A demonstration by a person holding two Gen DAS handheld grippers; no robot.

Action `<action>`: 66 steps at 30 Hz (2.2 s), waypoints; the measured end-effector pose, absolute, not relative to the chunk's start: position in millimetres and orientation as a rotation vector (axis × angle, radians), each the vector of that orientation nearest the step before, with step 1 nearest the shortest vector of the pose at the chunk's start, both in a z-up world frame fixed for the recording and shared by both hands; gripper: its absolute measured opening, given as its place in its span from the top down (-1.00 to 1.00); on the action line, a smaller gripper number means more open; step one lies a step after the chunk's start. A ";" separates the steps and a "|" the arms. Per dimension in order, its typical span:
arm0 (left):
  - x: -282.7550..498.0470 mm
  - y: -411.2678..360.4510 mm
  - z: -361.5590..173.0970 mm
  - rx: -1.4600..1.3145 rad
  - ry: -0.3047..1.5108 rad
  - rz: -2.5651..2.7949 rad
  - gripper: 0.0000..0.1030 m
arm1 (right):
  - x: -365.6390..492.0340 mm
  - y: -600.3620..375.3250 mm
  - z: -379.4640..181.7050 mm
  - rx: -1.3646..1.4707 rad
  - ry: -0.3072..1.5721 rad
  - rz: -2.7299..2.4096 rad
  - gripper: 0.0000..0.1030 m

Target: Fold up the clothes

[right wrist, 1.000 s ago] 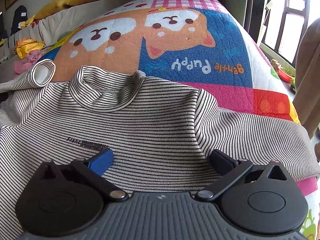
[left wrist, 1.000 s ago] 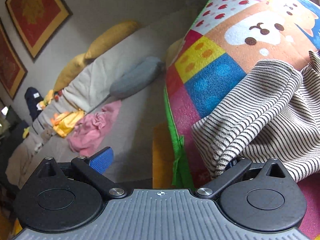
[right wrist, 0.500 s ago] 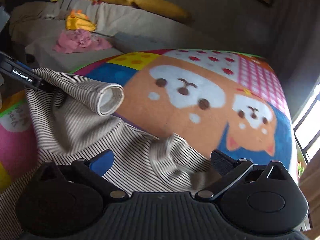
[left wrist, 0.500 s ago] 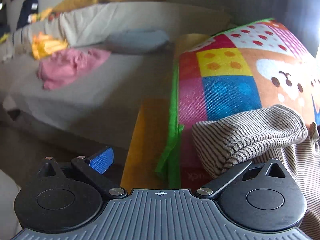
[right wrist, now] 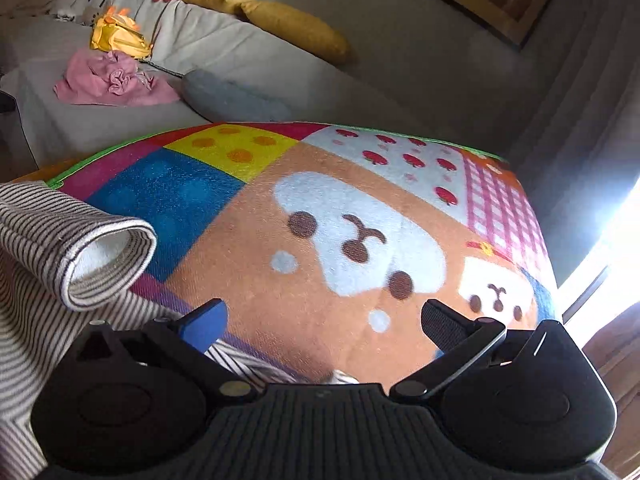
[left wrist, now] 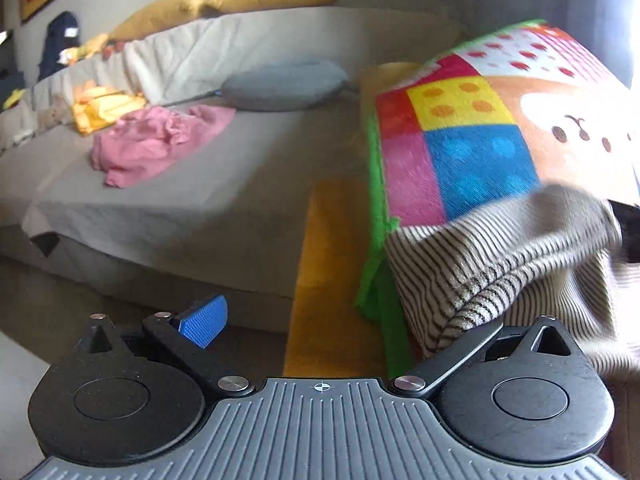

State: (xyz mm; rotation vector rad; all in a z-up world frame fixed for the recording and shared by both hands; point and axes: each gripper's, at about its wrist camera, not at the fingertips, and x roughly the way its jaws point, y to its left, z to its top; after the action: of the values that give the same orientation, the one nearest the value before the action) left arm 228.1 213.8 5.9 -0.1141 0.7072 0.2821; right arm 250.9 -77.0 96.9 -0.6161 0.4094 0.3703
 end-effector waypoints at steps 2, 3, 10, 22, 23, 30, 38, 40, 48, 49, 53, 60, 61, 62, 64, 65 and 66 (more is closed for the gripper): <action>229.5 219.6 6.8 -0.188 0.718 0.277 -1.00 | 247.0 -104.4 101.6 -0.603 0.439 0.352 -1.00; 228.7 221.0 8.6 -0.219 0.721 0.259 -1.00 | 245.8 -118.2 103.2 -0.600 0.454 0.336 -1.00; 200.6 176.9 41.0 -0.022 0.693 0.095 -1.00 | 275.8 -195.7 63.7 -0.644 0.650 0.212 -1.00; 141.6 83.7 64.7 0.092 0.698 -0.178 -1.00 | 266.2 -238.1 71.4 -0.383 0.600 0.221 -1.00; 140.8 77.2 62.1 0.063 0.706 -0.227 -1.00 | 258.7 -254.8 74.1 -0.333 0.619 0.249 -1.00; 145.8 21.0 39.5 0.009 0.765 -0.459 -1.00 | 191.3 -332.3 61.0 -0.370 0.652 0.204 -1.00; 140.8 19.8 14.4 -0.033 0.844 -0.439 -1.00 | 192.0 -345.0 50.6 -0.436 0.620 0.155 -1.00; 134.4 22.2 13.5 -0.019 0.839 -0.422 -1.00 | 195.8 -332.8 47.7 -0.525 0.564 0.131 -1.00; 117.2 29.7 13.0 0.010 0.815 -0.394 -1.00 | 194.2 -285.7 91.3 -0.489 0.507 0.271 -1.00; 117.2 29.2 13.4 0.010 0.814 -0.391 -1.00 | 198.2 -272.1 92.1 -0.475 0.522 0.333 -1.00; 116.2 27.7 14.3 0.018 0.816 -0.375 -1.00 | 213.1 -210.0 84.9 -0.467 0.577 0.559 -1.00; 113.3 31.0 13.8 0.021 0.815 -0.385 -1.00 | 229.1 -135.0 56.8 -0.592 0.597 0.595 -1.00; 112.6 32.2 13.8 0.019 0.815 -0.388 -1.00 | 234.7 -130.2 55.5 -0.611 0.578 0.548 -1.00; 111.8 33.3 13.7 0.017 0.814 -0.391 -1.00 | 240.8 -126.5 53.4 -0.636 0.551 0.489 -1.00; 110.5 34.7 13.4 0.015 0.810 -0.395 -1.00 | 252.8 -123.7 47.5 -0.672 0.510 0.403 -1.00; 110.0 35.0 13.3 0.014 0.809 -0.395 -1.00 | 256.9 -125.7 47.9 -0.653 0.515 0.395 -1.00; 109.7 35.3 13.4 0.013 0.808 -0.395 -1.00 | 260.9 -128.0 48.8 -0.629 0.523 0.390 -1.00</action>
State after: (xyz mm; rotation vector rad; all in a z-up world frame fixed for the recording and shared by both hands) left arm 109.7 35.3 13.4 0.0134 0.8084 -0.3950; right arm 260.9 -128.0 48.8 -0.6291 0.5233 0.3896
